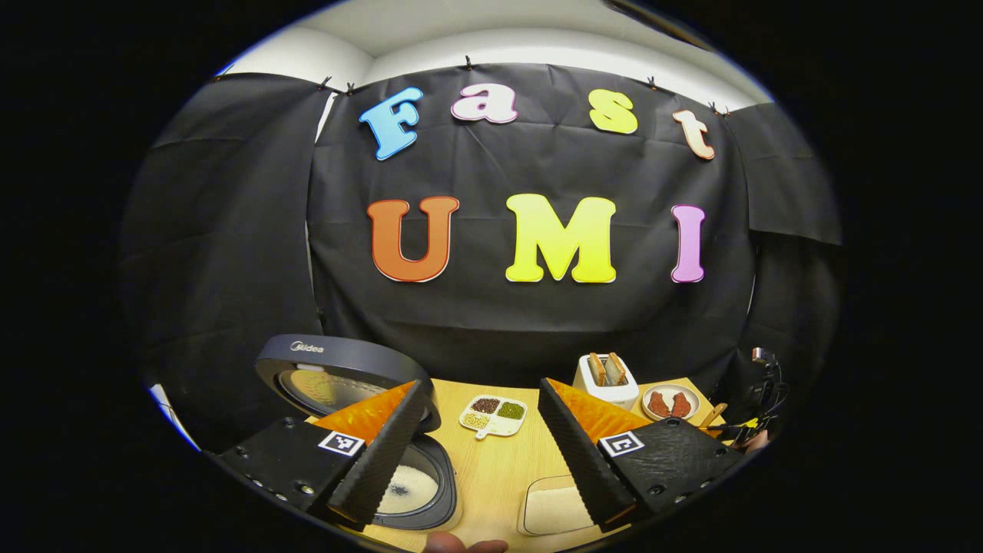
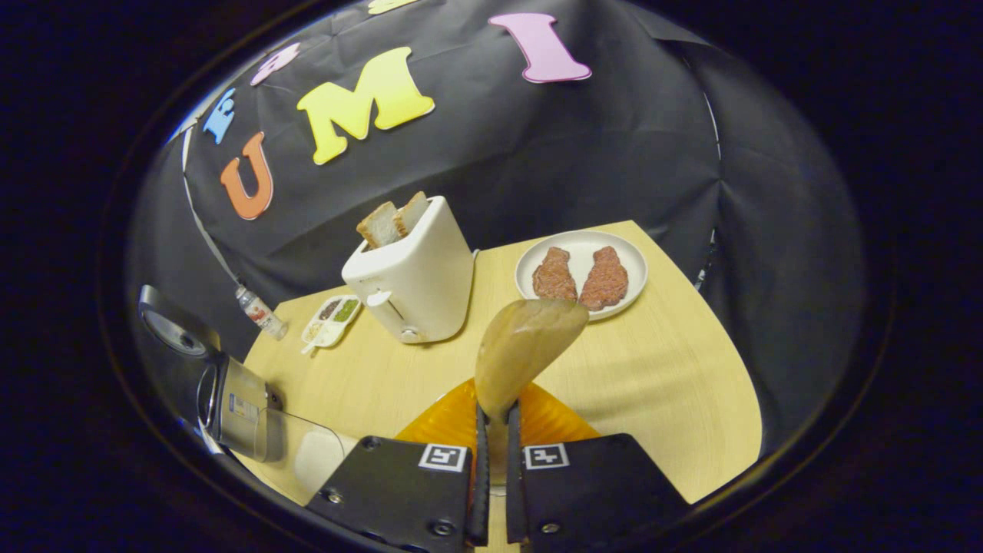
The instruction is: Close the left gripper, press the button to open the rice cooker; take a wooden spoon from the chopstick holder with the right hand, scoop a spoonful of rice and pour it into the rice cooker, then put the wooden spoon back into the chopstick holder.
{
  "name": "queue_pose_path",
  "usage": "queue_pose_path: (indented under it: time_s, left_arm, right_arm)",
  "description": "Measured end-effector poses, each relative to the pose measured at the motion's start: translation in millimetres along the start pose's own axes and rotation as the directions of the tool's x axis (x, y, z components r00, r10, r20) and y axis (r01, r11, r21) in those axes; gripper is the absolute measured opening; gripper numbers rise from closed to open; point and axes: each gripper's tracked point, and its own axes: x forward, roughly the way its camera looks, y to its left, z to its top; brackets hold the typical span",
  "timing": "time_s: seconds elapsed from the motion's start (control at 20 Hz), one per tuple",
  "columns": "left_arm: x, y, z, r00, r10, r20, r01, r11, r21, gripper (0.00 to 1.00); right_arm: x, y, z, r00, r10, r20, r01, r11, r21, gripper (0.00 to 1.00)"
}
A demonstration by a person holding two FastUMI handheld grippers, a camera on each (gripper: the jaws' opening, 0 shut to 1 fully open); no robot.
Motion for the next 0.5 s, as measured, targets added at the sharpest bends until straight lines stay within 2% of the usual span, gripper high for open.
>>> queue_pose_path:
  time_s: [0.1, 0.35, 0.5]
  left_arm:
    - [-14, 12, 7, 1.0, 0.003, 0.02, -0.003, 1.0, 0.0, 0.96]
    - [-49, 48, 12, 0.998, 0.022, 0.055, -0.021, 1.0, -0.019, 0.95]
    - [-78, 68, 16, 0.997, 0.03, 0.074, -0.029, 1.0, -0.009, 0.96]
  right_arm:
    - [-13, 5, 10, 0.999, -0.028, 0.041, 0.028, 1.0, -0.007, 0.1]
    - [-56, 28, 36, 0.987, -0.083, 0.136, 0.088, 0.996, -0.033, 0.09]
    - [-89, 56, 46, 0.981, -0.081, 0.178, 0.089, 0.995, -0.036, 0.08]
